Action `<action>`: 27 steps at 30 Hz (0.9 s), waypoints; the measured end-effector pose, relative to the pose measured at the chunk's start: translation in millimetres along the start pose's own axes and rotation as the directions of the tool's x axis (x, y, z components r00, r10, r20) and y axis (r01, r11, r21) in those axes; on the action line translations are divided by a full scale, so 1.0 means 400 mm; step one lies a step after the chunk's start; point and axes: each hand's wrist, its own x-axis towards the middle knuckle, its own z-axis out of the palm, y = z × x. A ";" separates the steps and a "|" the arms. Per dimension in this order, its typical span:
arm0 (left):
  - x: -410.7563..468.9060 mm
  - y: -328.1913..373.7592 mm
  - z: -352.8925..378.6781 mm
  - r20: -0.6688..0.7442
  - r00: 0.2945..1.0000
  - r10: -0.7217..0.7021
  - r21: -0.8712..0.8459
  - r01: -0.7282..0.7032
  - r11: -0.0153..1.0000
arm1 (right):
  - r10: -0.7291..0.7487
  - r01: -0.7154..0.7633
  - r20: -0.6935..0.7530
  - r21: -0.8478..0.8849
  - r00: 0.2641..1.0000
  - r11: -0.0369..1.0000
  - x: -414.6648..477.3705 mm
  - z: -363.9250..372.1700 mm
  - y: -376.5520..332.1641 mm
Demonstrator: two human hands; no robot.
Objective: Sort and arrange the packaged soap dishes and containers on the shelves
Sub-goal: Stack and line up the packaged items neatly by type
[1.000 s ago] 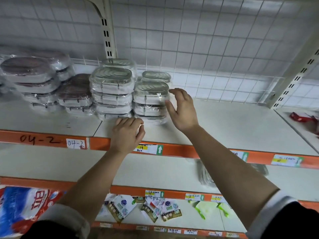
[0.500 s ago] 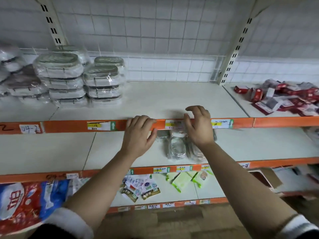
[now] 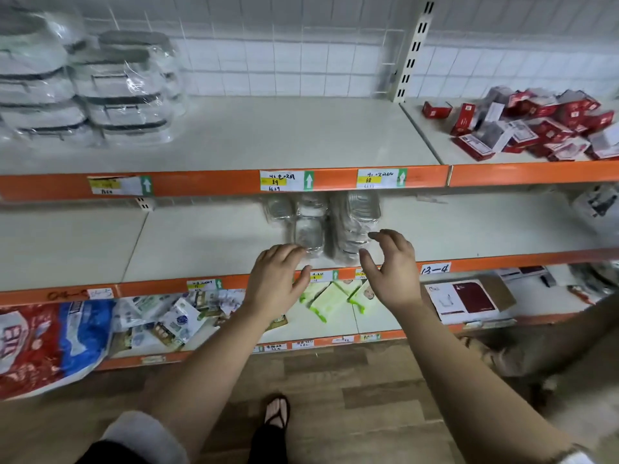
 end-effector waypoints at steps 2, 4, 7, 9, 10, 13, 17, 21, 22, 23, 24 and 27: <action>0.004 -0.004 0.042 0.038 0.999 -0.031 -0.009 0.031 0.999 | 0.010 -0.010 0.024 -0.005 1.000 1.000 0.000 0.026 0.023; 0.016 -0.018 0.095 0.068 0.995 -0.071 -0.010 0.071 0.997 | 0.023 -0.024 0.020 0.002 1.000 1.000 0.007 0.059 0.049; 0.050 -0.051 0.175 0.122 0.988 -0.089 0.007 0.089 0.996 | 0.050 -0.050 -0.015 0.028 0.999 0.998 0.023 0.109 0.088; 0.083 -0.075 0.236 0.158 0.980 -0.118 0.016 0.117 0.993 | 0.049 -0.049 -0.024 0.025 0.998 0.998 0.035 0.144 0.122; 0.105 -0.089 0.271 0.168 0.976 -0.135 0.013 0.135 0.991 | 0.034 -0.034 -0.025 0.015 0.999 0.999 0.047 0.161 0.140; 0.171 -0.131 0.364 0.173 0.971 -0.165 0.013 0.165 0.986 | 0.002 -0.002 -0.057 0.001 0.998 1.000 0.090 0.198 0.181; 0.245 -0.189 0.484 0.198 0.955 -0.222 0.111 0.203 0.973 | -0.029 0.031 -0.157 0.008 0.987 0.999 0.166 0.245 0.223; 0.270 -0.215 0.562 0.120 0.946 -0.300 0.083 0.291 0.953 | -0.045 0.044 -0.203 -0.005 0.978 0.999 0.216 0.293 0.258; 0.271 -0.218 0.570 0.081 0.947 -0.309 0.058 0.305 0.950 | -0.043 0.044 -0.202 -0.002 0.979 0.999 0.224 0.304 0.262; 0.273 -0.221 0.581 0.045 0.949 -0.312 0.043 0.310 0.950 | -0.041 0.042 -0.205 0.003 0.978 0.999 0.232 0.315 0.268; 0.274 -0.223 0.588 0.014 0.951 -0.310 0.040 0.309 0.950 | -0.041 0.045 -0.215 0.011 0.976 0.999 0.238 0.323 0.271; 0.276 -0.231 0.603 -0.038 0.957 -0.287 0.020 0.288 0.957 | -0.009 0.030 -0.264 0.075 0.964 0.997 0.254 0.343 0.271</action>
